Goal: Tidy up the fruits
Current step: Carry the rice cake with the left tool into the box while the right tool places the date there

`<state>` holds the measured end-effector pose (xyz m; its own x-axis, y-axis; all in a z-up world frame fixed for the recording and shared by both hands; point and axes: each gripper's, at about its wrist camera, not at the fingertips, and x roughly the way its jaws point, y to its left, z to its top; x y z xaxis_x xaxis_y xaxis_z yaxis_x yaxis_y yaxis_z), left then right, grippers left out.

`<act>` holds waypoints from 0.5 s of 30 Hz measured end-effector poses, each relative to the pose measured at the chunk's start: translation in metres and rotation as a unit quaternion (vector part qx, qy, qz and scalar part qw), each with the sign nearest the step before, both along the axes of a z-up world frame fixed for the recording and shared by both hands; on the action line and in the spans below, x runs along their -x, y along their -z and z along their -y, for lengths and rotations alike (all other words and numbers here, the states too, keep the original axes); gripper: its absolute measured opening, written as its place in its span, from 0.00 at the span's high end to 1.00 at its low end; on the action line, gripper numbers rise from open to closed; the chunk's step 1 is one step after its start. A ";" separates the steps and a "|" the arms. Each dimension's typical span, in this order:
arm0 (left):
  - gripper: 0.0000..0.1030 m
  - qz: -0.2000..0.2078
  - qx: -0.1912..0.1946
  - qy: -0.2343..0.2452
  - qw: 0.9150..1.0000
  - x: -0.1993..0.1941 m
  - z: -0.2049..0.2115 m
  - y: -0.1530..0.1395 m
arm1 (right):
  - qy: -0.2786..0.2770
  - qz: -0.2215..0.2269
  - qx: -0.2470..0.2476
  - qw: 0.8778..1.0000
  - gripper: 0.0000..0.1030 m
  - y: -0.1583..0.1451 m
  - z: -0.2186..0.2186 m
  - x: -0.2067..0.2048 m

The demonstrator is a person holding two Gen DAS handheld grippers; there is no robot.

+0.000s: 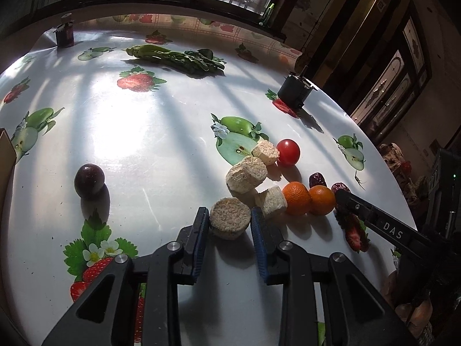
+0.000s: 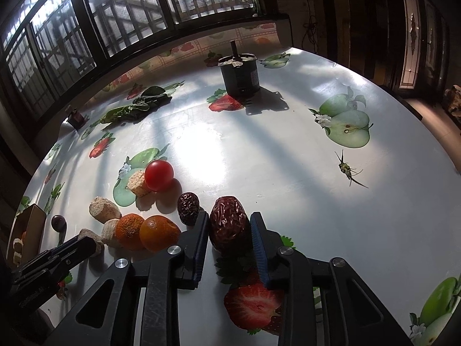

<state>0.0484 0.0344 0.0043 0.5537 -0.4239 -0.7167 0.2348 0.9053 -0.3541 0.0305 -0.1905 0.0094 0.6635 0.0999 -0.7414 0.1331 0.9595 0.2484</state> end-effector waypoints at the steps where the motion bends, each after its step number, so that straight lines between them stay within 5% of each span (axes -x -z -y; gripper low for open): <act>1: 0.73 0.001 0.005 -0.005 1.000 0.001 -0.003 -0.002 | 0.003 -0.001 -0.009 1.000 0.70 -0.002 0.001 0.004; 9: 0.72 0.054 0.027 -0.030 0.998 0.049 -0.042 -0.050 | -0.023 0.023 -0.050 0.998 0.70 -0.043 -0.015 0.053; 15: 0.72 0.089 0.024 -0.088 0.992 0.096 -0.112 -0.080 | -0.092 0.046 -0.066 0.993 0.69 -0.076 -0.076 0.061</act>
